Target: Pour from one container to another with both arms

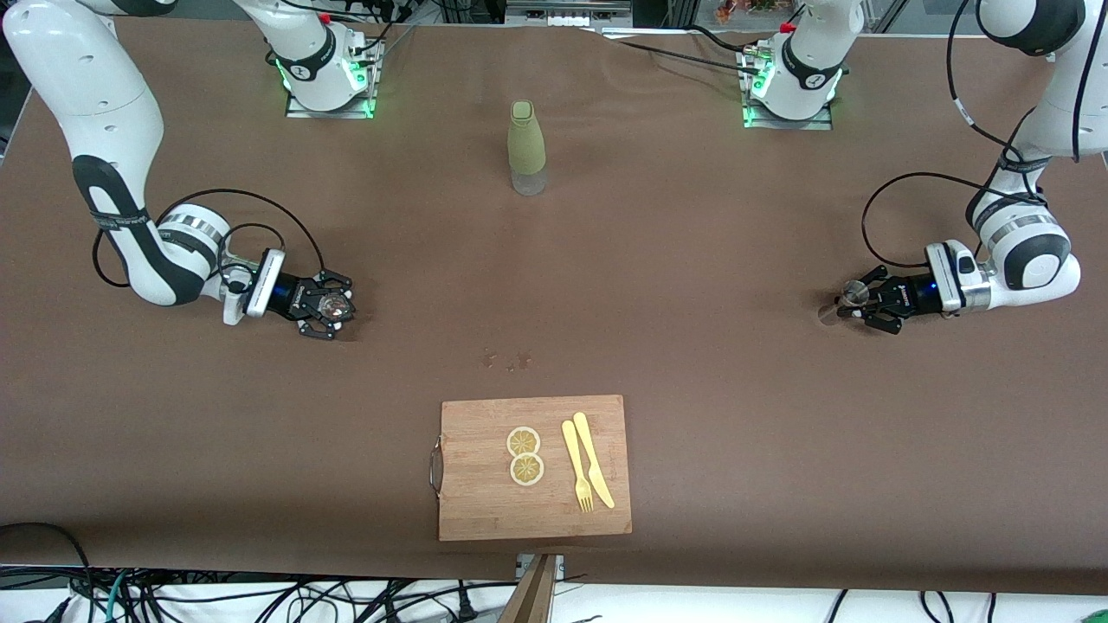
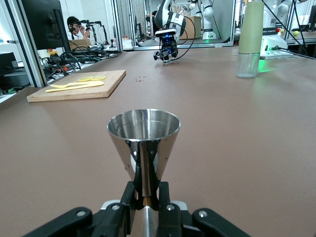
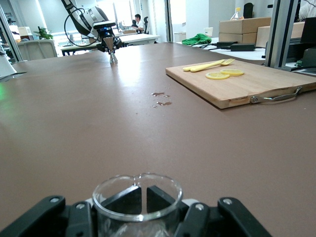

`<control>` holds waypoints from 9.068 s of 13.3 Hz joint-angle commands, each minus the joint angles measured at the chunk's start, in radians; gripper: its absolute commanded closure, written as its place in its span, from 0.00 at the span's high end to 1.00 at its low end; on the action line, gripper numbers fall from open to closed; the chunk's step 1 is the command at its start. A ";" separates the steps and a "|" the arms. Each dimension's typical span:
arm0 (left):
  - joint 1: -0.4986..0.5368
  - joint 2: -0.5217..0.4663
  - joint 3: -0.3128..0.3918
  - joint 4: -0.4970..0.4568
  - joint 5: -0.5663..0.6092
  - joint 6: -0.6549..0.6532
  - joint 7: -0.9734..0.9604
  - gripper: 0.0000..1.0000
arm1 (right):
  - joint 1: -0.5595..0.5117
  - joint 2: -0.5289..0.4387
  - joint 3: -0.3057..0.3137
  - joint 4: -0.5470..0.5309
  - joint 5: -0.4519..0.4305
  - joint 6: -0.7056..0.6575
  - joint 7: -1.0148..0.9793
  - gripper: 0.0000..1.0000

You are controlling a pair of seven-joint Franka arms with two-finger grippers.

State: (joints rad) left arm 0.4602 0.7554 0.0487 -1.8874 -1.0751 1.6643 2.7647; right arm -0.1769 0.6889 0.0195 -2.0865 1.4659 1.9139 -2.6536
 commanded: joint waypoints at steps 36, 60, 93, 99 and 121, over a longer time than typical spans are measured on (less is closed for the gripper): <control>-0.324 -0.071 -0.180 0.059 -0.232 0.199 -0.380 0.00 | 0.057 -0.031 0.030 0.233 0.010 0.056 0.227 0.00; -1.075 0.166 -0.227 0.514 -0.743 0.936 -0.701 0.00 | 0.091 -0.149 0.218 0.234 -0.082 0.347 0.494 0.00; -1.235 0.390 -0.070 0.889 -0.733 1.028 -0.905 0.00 | 0.171 -0.216 0.342 0.183 -0.380 0.603 0.776 0.00; -1.235 0.390 -0.072 0.889 -0.735 1.028 -0.905 0.00 | 0.169 -0.229 0.344 0.178 -0.452 0.600 0.804 0.00; -1.235 0.386 -0.073 0.890 -0.737 1.028 -0.901 0.00 | 0.157 -0.272 0.343 0.181 -0.685 0.580 0.926 0.00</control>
State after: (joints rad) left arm -0.7641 1.1260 -0.0320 -1.0356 -1.7886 2.6779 1.8675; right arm -0.0121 0.4444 0.3527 -1.8975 0.8103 2.5037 -1.7715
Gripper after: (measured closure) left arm 0.780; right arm 0.877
